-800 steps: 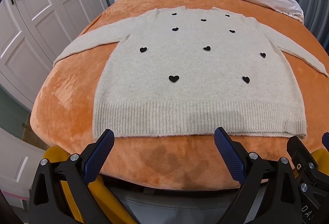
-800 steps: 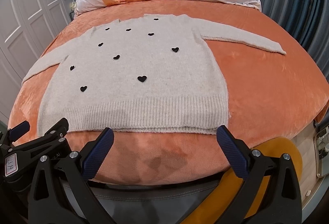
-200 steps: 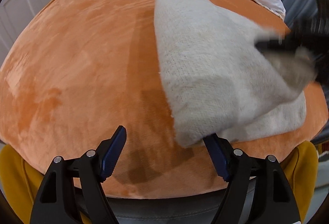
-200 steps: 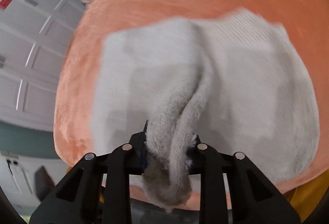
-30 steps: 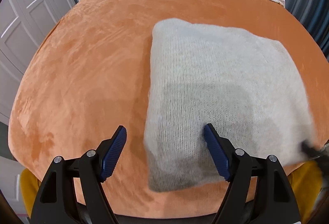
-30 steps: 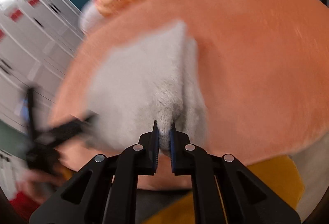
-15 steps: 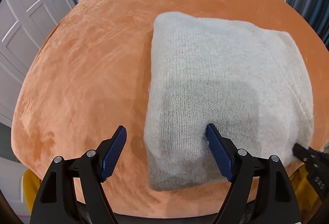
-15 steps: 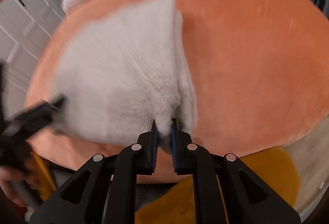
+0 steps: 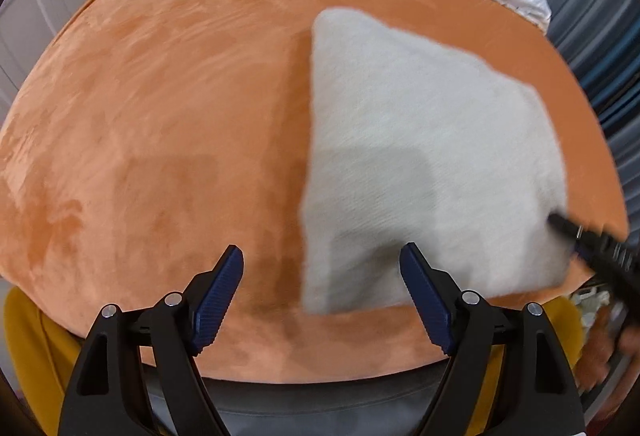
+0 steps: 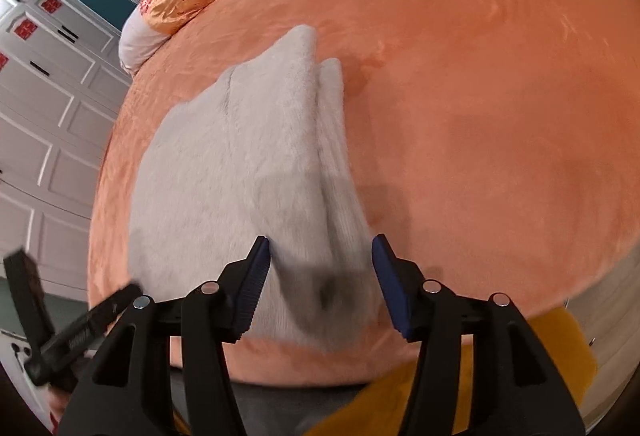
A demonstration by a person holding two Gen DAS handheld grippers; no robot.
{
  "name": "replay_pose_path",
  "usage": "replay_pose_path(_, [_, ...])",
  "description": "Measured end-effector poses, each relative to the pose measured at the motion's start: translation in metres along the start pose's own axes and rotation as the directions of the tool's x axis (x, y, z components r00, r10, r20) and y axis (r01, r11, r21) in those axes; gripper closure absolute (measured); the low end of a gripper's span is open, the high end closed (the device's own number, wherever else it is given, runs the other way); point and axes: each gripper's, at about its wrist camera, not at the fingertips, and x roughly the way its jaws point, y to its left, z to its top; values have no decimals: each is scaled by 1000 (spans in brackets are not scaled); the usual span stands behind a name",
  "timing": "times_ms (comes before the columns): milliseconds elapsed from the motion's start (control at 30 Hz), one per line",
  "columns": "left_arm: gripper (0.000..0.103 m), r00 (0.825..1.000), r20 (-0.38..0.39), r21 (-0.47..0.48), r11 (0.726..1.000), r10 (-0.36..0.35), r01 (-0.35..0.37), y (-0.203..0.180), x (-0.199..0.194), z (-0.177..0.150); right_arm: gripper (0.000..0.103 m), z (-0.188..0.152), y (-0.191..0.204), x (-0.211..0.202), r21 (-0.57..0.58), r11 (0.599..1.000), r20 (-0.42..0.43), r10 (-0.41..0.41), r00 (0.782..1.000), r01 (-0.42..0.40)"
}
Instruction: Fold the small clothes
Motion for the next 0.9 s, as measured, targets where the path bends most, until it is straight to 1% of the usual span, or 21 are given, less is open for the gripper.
replay_pose_path(33, [24, 1000, -12, -5, 1000, 12, -12, 2, 4, -1, 56, 9, 4, 1, -16, 1000, 23, -9, 1000, 9])
replay_pose_path(100, [23, 1000, -25, -28, 1000, -2, 2, 10, 10, -3, 57, 26, 11, 0, -22, 1000, 72, -15, 997, 17])
replay_pose_path(133, [21, 1000, -25, -37, 999, -8, 7, 13, 11, -2, 69, 37, 16, 4, -37, 999, 85, -16, 996, 19])
replay_pose_path(167, [21, 1000, -23, -38, 999, -5, 4, 12, 13, -2, 78, 46, 23, 12, -67, 997, 65, -23, 998, 28])
replay_pose_path(200, [21, 1000, -21, -32, 999, 0, -1, 11, 14, -1, 94, 53, 28, 18, -86, 996, 45, -31, 998, 35])
replay_pose_path(233, [21, 1000, -21, -18, 1000, 10, -10, 9, 16, 1, 95, 60, 38, 17, -120, 992, 52, -20, 998, 26])
replay_pose_path(300, [20, 1000, -15, -3, 1000, 21, -21, 5, 17, 1, 95, 65, 56, 0, -186, 982, 123, 37, 992, -14])
replay_pose_path(333, [20, 1000, -13, 1, 1000, 22, -22, 7, 17, 0, 95, 67, 61, -4, -213, 977, 162, 46, 986, -10])
replay_pose_path(367, [20, 1000, -11, 2, 1000, 23, -23, 7, 19, 0, 95, 70, 58, 5, -203, 979, 153, 20, 988, 11])
replay_pose_path(400, [20, 1000, -12, -2, 1000, 18, -18, 6, 19, -1, 95, 73, 51, 20, -177, 983, 118, -21, 993, 42])
replay_pose_path(433, [20, 1000, -13, -7, 1000, 8, -8, 6, 20, -1, 95, 74, 40, 44, -163, 982, 46, -86, 995, 92])
replay_pose_path(467, [20, 1000, -18, -12, 1000, -5, 4, 6, 19, 0, 94, 72, 33, 55, -160, 981, 11, -111, 994, 111])
replay_pose_path(533, [20, 1000, -10, -9, 1000, -18, 18, 6, 12, 2, 92, 66, 28, 41, -127, 990, 34, -64, 997, 68])
replay_pose_path(567, [20, 1000, 10, -6, 1000, -30, 30, 7, 5, 2, 90, 62, 26, 31, -105, 993, 38, -43, 998, 47])
replay_pose_path(600, [20, 999, 20, -7, 999, -40, 40, 7, 1, 4, 80, 58, 23, 22, -83, 996, 44, -29, 999, 32])
replay_pose_path(633, [20, 998, 29, -14, 998, -58, 58, 8, -3, 6, 65, 52, 19, 12, -59, 998, 53, -14, 998, 17])
replay_pose_path(700, [20, 992, 44, -42, 992, -115, 117, 12, -9, 14, 50, 37, 11, 0, -22, 1000, 56, -2, 998, 4])
replay_pose_path(767, [18, 984, 45, -74, 982, -171, 174, 14, -7, 25, 48, 22, 4, -1, 15, 1000, 24, 22, 999, -23])
replay_pose_path(867, [18, 974, 38, -108, 968, -225, 228, 14, 5, 41, 41, 6, -10, 7, 55, 998, -19, 31, 999, -30])
replay_pose_path(900, [18, 972, 38, -115, 965, -231, 234, 13, 8, 41, 39, 6, -12, 12, 62, 998, -29, 32, 999, -30])
